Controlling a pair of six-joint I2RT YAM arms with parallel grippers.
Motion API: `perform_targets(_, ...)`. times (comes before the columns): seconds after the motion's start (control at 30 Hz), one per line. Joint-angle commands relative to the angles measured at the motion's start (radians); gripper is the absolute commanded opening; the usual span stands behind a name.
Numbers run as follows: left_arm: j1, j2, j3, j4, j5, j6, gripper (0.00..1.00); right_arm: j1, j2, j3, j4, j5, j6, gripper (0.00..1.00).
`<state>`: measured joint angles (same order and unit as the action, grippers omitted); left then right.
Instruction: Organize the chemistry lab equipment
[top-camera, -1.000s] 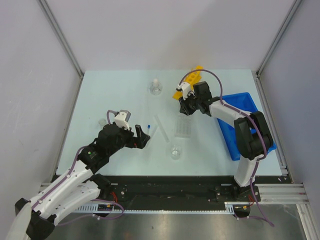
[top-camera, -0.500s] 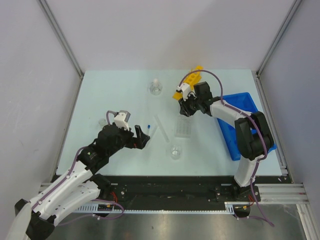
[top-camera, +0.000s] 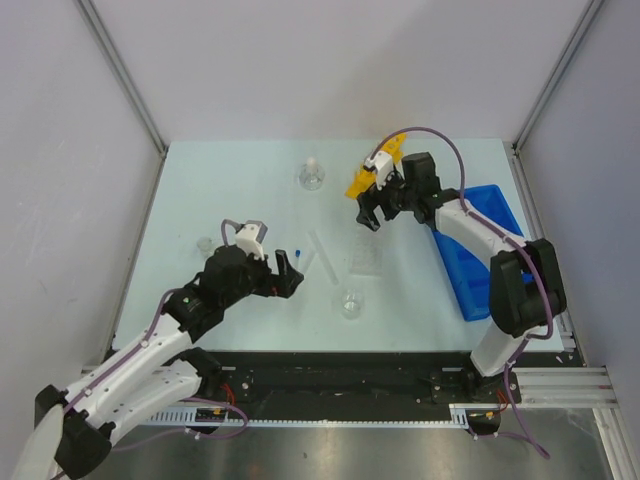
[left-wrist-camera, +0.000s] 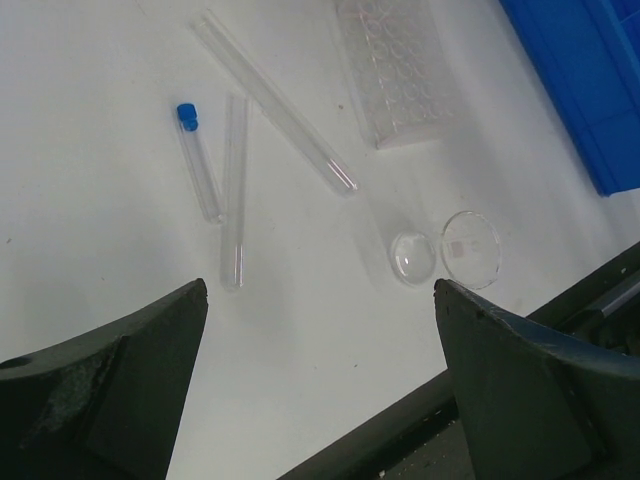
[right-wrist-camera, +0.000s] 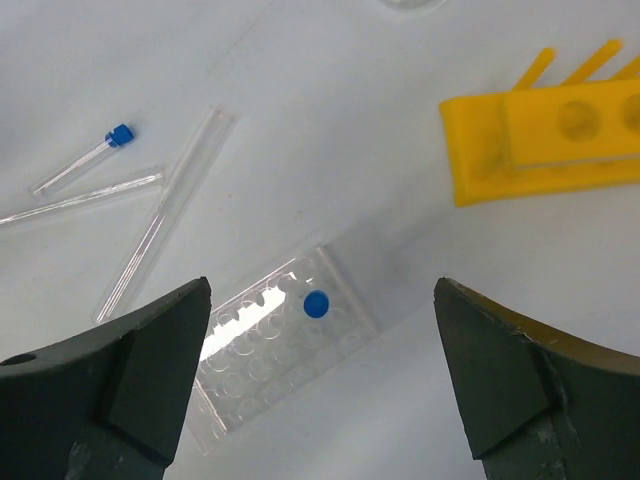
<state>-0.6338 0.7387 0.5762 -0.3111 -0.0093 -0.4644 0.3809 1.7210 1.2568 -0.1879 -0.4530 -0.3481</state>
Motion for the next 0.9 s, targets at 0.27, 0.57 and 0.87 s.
perform_targets(0.27,0.022,0.408,0.204,-0.043,0.043,-0.059,0.99,-0.069,-0.236,0.015,-0.059,-0.121,-0.012,1.0)
perform_targets(0.57,0.068,0.731,0.398,-0.144,-0.016,-0.019,0.7,-0.109,-0.316,0.015,-0.235,-0.23,-0.025,1.0)
perform_targets(0.87,0.072,0.945,0.542,-0.226,-0.096,0.061,0.52,-0.139,-0.308,0.012,-0.263,-0.289,-0.011,0.99)
